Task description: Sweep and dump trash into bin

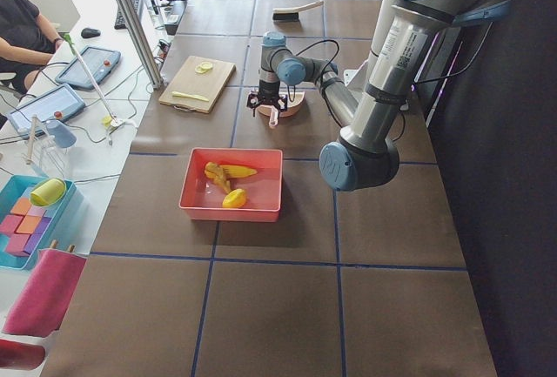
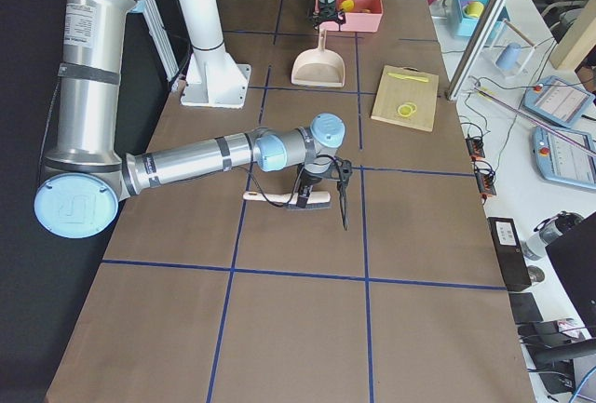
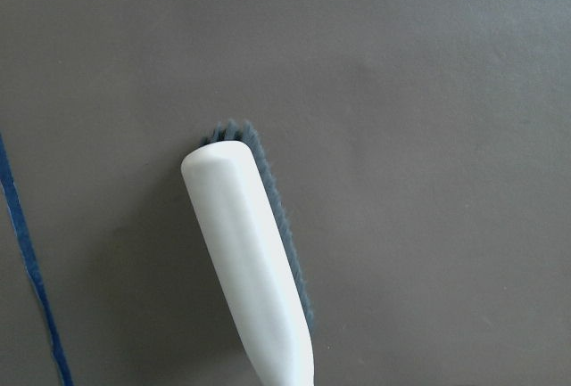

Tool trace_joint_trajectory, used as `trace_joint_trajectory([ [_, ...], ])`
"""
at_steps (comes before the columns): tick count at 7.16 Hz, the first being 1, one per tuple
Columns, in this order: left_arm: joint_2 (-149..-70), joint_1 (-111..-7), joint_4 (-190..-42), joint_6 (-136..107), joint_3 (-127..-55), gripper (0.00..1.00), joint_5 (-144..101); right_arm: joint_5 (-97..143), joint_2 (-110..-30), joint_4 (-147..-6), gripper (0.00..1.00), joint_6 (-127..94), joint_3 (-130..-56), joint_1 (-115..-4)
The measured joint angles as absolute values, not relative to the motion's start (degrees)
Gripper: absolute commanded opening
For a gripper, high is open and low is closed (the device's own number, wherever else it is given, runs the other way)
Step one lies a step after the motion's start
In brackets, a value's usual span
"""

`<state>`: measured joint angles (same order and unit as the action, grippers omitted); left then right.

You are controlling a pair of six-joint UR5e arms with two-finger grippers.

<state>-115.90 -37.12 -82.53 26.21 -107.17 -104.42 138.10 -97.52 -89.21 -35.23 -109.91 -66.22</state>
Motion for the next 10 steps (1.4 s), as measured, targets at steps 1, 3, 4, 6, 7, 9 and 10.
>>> trace_joint_trajectory([
  [1,-115.7,-37.6,-82.3,22.6,-108.6,1.00,-104.4,138.1,-97.3,-89.2,1.00,-35.1,-109.9,-67.1],
  [3,-115.4,-41.1,-82.1,10.4,-110.0,1.00,-104.6,136.6,-95.8,-89.2,1.00,-34.9,-110.1,-68.8],
  [4,-114.8,-43.9,-82.1,5.6,-110.3,1.00,-104.6,135.2,-94.7,-89.2,1.00,-34.9,-110.3,-69.8],
  [6,-112.2,-51.6,-80.1,2.3,-110.0,1.00,-105.0,133.1,-92.0,-89.2,1.00,-35.0,-110.1,-70.9],
  [7,-111.6,-57.2,-78.2,1.1,-109.3,1.00,-106.9,132.2,-90.3,-89.2,1.00,-35.1,-109.8,-71.2],
  [9,-110.7,-68.5,-76.1,-0.2,-105.4,1.00,-113.5,131.7,-89.1,-89.2,1.00,-34.7,-109.8,-71.4],
  [10,-109.6,-73.6,-75.6,2.6,-103.0,1.00,-115.4,131.6,-88.9,-89.2,1.00,-34.5,-109.7,-71.6],
])
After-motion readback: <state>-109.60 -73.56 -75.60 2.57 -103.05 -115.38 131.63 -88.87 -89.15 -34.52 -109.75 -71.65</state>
